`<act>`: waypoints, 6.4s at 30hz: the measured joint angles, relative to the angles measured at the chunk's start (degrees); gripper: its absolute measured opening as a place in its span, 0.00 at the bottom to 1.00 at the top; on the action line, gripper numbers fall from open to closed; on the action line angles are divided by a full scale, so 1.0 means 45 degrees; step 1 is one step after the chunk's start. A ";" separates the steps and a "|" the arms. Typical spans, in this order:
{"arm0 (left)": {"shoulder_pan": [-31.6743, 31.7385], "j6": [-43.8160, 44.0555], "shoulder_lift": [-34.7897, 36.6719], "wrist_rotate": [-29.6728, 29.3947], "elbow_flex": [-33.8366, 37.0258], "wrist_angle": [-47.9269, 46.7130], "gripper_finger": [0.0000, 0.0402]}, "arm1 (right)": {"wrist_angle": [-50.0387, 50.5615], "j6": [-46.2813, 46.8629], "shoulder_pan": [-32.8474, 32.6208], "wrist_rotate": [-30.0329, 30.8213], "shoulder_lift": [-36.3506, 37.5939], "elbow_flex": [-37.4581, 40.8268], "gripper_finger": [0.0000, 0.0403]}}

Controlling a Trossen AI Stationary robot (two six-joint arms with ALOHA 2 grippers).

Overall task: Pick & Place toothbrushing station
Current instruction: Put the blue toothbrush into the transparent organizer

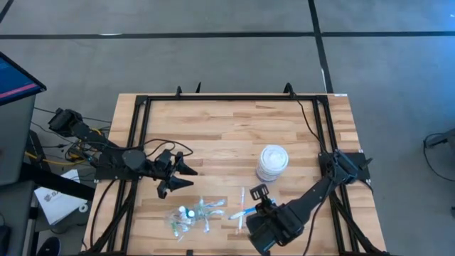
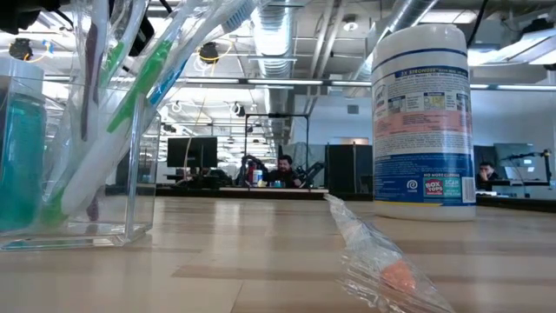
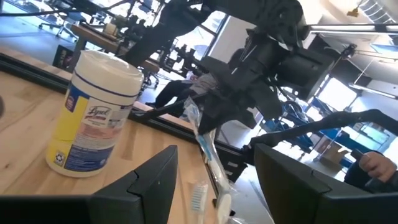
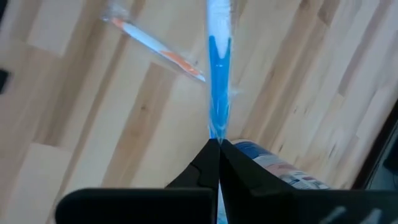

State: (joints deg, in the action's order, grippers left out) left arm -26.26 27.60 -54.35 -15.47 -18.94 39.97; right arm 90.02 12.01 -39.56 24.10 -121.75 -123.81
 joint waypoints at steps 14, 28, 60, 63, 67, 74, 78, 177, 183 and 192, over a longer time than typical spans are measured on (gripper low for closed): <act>0.0351 0.1322 0.0000 0.0074 0.0000 0.0024 0.52 | 0.0005 -0.0049 -0.0458 0.0895 -0.0005 -0.0006 0.00; 0.1878 0.3385 -0.0028 0.1685 -0.0081 0.0023 0.52 | -0.0009 -0.1598 -0.0178 0.2481 -0.0019 -0.0981 0.00; 0.3609 0.6281 -0.6773 0.7301 -0.5316 -0.0057 0.52 | -0.1192 -0.4818 0.0469 0.5663 -0.0019 -0.0976 0.00; 0.3609 0.6654 -0.7100 0.7513 -0.5507 -0.0026 0.52 | -0.1232 -0.4879 0.0464 0.5695 -0.0019 -0.0976 0.00; 0.3609 0.6990 -0.7452 0.7953 -0.5853 -0.0057 0.52 | -0.1596 -0.5339 0.0464 0.6089 -0.0019 -0.0971 0.00; 0.3609 0.7075 -0.7900 0.8676 -0.6785 -0.0017 0.52 | -0.1929 -0.5712 0.0479 0.6038 -0.0019 -0.0971 0.00; 0.3605 0.7079 -0.8131 0.8907 -0.7048 -0.0080 0.52 | -0.1979 -0.5782 0.0479 0.6081 -0.0015 -0.0971 0.00; -0.1800 -0.2223 -0.0491 0.4038 -0.0831 -0.0635 0.04 | -0.2963 -0.1259 -0.0347 0.6290 -0.0102 -0.0967 0.28; -0.3369 -0.3110 -0.0495 0.2057 -0.0382 -0.0520 0.04 | -0.3018 -0.1112 -0.0290 0.6295 -0.0102 -0.0967 0.28; -0.5458 -0.3752 -0.0538 -0.0910 0.0875 0.0907 0.04 | -0.3133 -0.0607 -0.0223 0.6300 -0.0102 -0.0967 0.28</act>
State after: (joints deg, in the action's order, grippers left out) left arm -50.82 10.72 -56.77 -19.56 -15.00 44.05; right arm 75.92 9.28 -40.57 52.45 -122.21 -128.16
